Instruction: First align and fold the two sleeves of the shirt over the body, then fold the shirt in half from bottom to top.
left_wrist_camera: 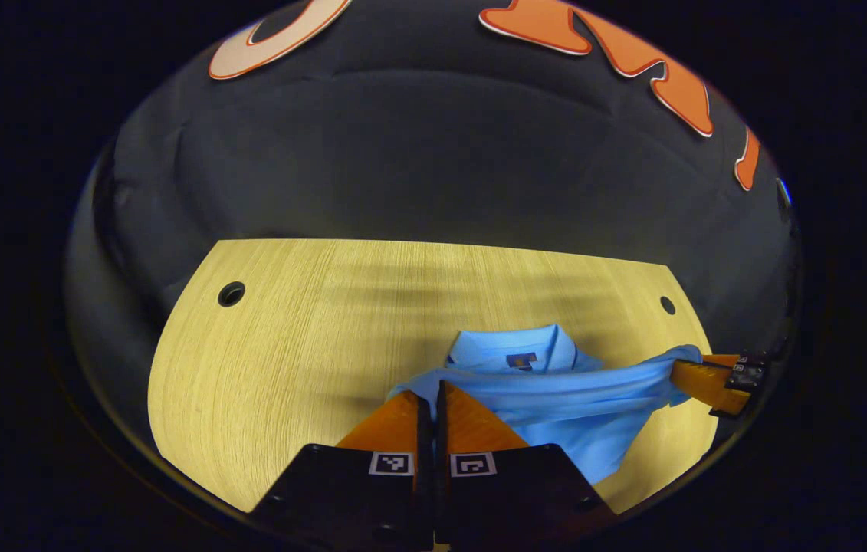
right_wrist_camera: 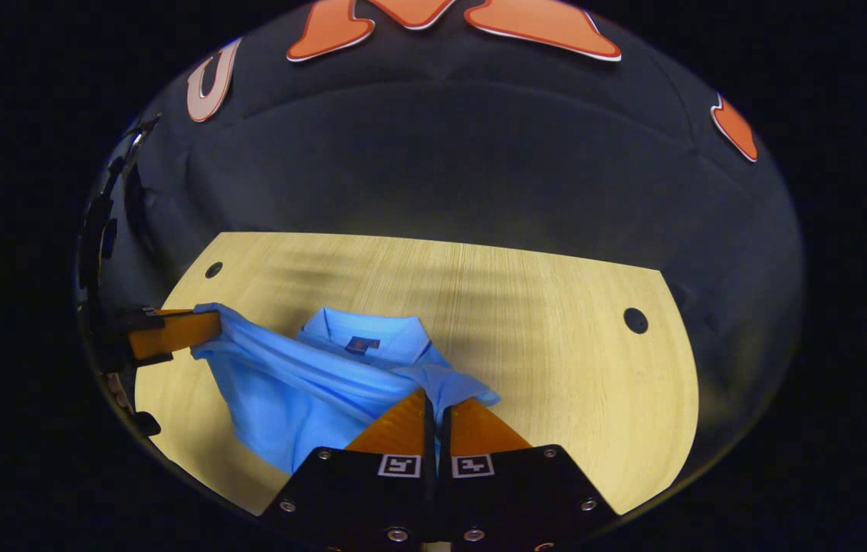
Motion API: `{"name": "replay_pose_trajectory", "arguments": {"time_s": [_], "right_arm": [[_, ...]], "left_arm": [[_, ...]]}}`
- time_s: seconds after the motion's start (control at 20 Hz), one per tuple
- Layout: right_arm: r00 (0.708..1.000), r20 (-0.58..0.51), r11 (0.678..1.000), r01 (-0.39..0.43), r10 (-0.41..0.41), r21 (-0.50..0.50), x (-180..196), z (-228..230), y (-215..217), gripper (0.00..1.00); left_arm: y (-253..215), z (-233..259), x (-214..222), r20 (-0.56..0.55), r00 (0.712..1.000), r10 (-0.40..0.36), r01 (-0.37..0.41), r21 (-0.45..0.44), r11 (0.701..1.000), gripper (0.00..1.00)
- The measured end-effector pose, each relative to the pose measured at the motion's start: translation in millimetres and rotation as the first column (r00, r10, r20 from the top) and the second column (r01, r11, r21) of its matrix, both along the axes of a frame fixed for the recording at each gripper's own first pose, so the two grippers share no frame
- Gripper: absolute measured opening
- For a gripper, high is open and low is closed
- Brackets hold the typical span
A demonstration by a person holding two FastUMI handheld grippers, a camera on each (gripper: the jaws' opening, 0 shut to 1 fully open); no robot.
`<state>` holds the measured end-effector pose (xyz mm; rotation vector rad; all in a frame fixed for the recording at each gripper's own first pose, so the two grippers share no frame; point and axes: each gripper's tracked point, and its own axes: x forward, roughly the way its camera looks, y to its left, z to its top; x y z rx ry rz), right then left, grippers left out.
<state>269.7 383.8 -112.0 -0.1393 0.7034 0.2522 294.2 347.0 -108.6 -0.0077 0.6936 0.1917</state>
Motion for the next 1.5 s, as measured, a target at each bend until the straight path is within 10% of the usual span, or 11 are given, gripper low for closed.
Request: {"name": "replay_pose_trajectory", "arguments": {"time_s": [0.25, 0.5, 0.95, 1.5], "right_arm": [[0.997, -0.047, 0.998, 0.059, -0.059, -0.007, 11.6, -13.4, -15.9, 0.14], [0.997, -0.016, 0.997, 0.080, -0.080, -0.010, 15.5, -12.1, -20.8, 1.00], [0.984, 0.157, 0.996, 0.072, -0.080, 0.052, -17.2, 64.1, -11.9, 1.00], [0.904, 0.419, 0.994, 0.044, -0.081, 0.098, -141.9, 158.4, 0.2, 1.00]], "left_arm": [[12.3, -24.2, 9.7, -0.055, 0.998, 0.015, -0.015, -0.002, 1.000, 0.14], [28.9, -11.3, 8.4, 0.011, 0.997, 0.077, -0.077, 0.022, 0.997, 1.00], [24.7, 87.4, -24.2, 0.230, 0.973, 0.029, -0.052, 0.096, 0.994, 1.00], [26.3, 211.1, -166.6, 0.486, 0.874, -0.026, -0.055, 0.151, 0.987, 1.00]]}}
